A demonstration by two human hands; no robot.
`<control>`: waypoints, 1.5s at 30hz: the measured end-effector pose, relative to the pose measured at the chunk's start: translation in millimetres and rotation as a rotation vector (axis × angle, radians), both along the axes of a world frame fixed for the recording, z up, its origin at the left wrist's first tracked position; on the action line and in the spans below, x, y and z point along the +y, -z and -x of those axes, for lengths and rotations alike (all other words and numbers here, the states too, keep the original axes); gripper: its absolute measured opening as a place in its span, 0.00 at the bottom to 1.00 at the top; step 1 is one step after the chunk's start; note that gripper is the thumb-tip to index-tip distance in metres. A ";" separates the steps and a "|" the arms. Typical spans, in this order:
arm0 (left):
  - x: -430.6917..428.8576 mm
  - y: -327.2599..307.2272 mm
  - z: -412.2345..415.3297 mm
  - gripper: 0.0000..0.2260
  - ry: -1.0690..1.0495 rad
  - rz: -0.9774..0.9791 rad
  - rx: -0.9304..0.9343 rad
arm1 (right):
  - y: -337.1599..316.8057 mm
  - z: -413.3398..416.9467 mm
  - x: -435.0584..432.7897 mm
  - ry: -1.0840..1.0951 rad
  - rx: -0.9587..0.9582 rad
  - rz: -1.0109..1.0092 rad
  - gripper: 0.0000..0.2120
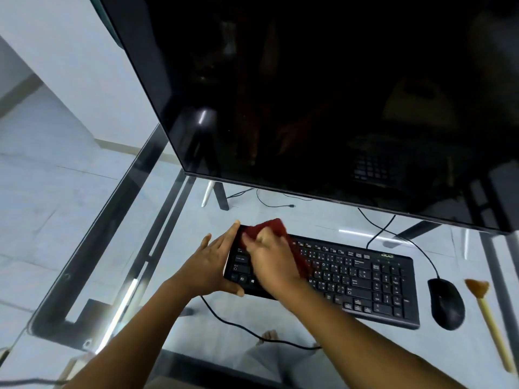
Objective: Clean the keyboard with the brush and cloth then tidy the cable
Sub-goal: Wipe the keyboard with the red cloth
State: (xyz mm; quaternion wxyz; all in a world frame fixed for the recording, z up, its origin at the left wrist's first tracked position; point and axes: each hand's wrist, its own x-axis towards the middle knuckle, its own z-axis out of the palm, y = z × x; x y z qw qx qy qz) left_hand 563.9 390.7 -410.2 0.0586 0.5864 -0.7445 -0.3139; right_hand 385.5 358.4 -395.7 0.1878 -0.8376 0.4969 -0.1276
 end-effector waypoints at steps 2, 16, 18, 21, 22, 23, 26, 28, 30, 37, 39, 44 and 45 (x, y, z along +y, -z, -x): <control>0.4 -2.0 0.0 0.63 0.006 0.004 -0.004 | 0.1 -9.9 21.7 -0.308 0.052 -0.056 0.14; 0.8 -4.2 -0.7 0.63 -0.007 0.022 -0.020 | -4.6 21.4 9.6 -0.153 0.047 -0.018 0.06; 0.2 -4.4 0.6 0.63 -0.007 0.015 -0.032 | 0.5 45.9 -14.6 0.083 0.051 0.009 0.09; 0.7 -3.3 0.9 0.63 -0.010 0.020 -0.037 | 0.7 58.1 -17.6 0.267 0.040 -0.024 0.20; 0.9 -3.0 0.9 0.63 -0.010 0.026 -0.039 | -0.1 50.8 -9.4 0.243 0.040 -0.044 0.21; 0.9 -3.1 1.0 0.63 -0.010 0.029 -0.041 | -2.2 40.8 2.6 0.195 0.030 -0.082 0.23; 2.0 -3.5 1.1 0.62 -0.016 0.035 -0.041 | 2.1 33.1 34.4 -0.128 0.076 -0.104 0.29; 1.6 -5.0 1.8 0.62 -0.009 0.034 -0.045 | 3.5 55.6 26.9 -0.089 -0.030 -0.093 0.19; 0.8 -6.7 2.6 0.62 -0.003 0.028 -0.060 | 4.7 89.6 11.2 0.086 -0.002 0.003 0.13; -10.5 -17.9 32.8 0.63 0.073 0.125 -0.306 | -1.3 102.0 21.3 0.444 -0.028 -0.120 0.20; -16.1 -20.1 53.8 0.62 0.086 0.105 -0.250 | -5.2 84.3 39.3 0.175 -0.022 -0.159 0.24; -12.7 -18.5 115.2 0.60 0.235 0.120 -0.205 | -6.7 150.5 21.3 0.388 -0.034 -0.074 0.21; -10.7 -17.5 126.9 0.59 0.254 0.125 -0.200 | -4.6 173.0 15.5 0.517 0.025 -0.052 0.20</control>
